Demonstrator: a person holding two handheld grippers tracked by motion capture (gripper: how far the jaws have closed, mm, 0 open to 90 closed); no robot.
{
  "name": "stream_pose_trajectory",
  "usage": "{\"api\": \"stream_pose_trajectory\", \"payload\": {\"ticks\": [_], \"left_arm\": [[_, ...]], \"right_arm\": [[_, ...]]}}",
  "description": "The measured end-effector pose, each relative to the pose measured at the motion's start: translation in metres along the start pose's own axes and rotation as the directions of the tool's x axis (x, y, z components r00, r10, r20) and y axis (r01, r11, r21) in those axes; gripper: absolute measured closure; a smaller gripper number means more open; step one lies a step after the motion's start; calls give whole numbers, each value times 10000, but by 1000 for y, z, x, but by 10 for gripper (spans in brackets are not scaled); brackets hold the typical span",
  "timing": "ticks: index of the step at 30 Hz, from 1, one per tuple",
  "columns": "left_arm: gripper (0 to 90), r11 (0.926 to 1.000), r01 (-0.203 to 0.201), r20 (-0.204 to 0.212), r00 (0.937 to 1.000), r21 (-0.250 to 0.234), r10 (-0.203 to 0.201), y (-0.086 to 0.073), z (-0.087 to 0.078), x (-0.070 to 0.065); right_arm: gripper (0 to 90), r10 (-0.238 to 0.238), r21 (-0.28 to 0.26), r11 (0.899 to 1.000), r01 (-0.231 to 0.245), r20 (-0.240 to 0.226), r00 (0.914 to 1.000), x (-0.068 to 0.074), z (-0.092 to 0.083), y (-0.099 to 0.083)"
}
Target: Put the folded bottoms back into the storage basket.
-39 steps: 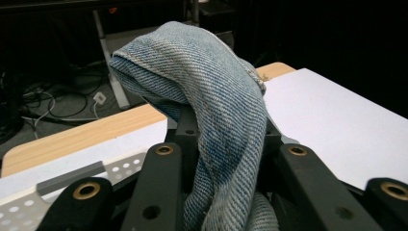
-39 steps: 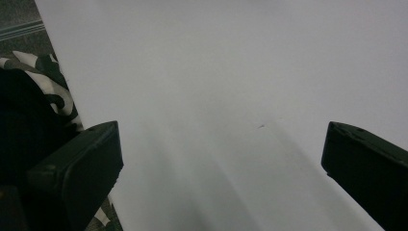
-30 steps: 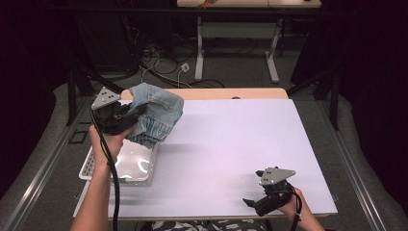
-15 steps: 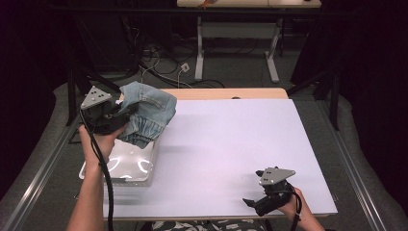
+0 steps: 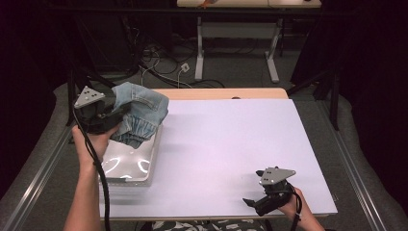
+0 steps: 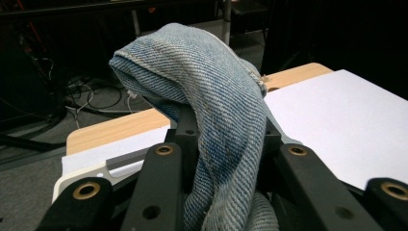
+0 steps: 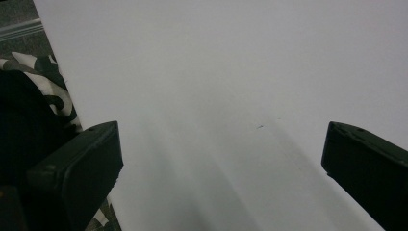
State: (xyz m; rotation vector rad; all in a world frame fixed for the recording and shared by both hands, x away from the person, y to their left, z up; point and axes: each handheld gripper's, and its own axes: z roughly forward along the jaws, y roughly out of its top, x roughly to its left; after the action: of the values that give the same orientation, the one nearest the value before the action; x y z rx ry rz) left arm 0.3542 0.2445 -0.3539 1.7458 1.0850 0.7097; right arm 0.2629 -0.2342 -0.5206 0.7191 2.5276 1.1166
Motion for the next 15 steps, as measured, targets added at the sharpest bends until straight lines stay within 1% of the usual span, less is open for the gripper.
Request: {"api": "stream_pose_trajectory", "payload": {"ticks": [2, 4, 8, 15], "left_arm": [[723, 9999, -67, -148, 9999, 74, 68, 0, 0, 1], [723, 9999, -23, -182, 9998, 108, 25, -1, -1, 2], [722, 9996, 58, -191, 9998, 268, -53, -2, 1, 6], [721, 9972, 101, -237, 9997, 738, -83, -6, 5, 11]], "right_arm": [[3, -8, 0, 10000, 8, -2, 10000, 0, 0, 0], [3, -2, -9, 10000, 2, -2, 10000, 0, 0, 0], [3, 17, 9, 10000, -17, 23, 10000, 0, 0, 0], [3, 4, 1, 10000, -4, 18, 10000, 0, -1, 0]]}}
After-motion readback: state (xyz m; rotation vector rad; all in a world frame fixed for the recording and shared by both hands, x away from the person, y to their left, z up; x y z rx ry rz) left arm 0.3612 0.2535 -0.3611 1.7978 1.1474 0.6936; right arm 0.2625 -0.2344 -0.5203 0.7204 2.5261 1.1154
